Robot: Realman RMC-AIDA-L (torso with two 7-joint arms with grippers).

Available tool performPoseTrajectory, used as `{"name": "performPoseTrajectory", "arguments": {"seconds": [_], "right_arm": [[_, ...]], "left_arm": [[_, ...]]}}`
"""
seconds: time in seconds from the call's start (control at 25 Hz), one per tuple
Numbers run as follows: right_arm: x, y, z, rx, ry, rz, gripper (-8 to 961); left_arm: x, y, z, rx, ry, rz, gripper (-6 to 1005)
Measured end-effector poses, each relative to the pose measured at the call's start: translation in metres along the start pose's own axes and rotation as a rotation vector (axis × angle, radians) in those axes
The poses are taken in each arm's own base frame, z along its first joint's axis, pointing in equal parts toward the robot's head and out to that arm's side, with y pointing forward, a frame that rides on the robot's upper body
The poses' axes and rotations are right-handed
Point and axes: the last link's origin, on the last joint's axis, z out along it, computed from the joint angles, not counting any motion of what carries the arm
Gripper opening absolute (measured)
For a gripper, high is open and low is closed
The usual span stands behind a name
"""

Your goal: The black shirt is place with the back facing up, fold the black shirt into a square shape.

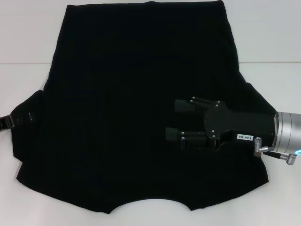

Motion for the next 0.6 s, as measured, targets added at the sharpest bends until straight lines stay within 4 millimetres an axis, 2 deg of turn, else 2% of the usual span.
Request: {"name": "performPoseTrajectory", "arguments": {"seconds": [0.6], "right_arm": [[0.0009, 0.0003, -0.0008, 0.002, 0.000, 0.002, 892]], "left_arm": [[-0.0038, 0.0034, 0.0027, -0.004, -0.024, 0.024, 809]]}}
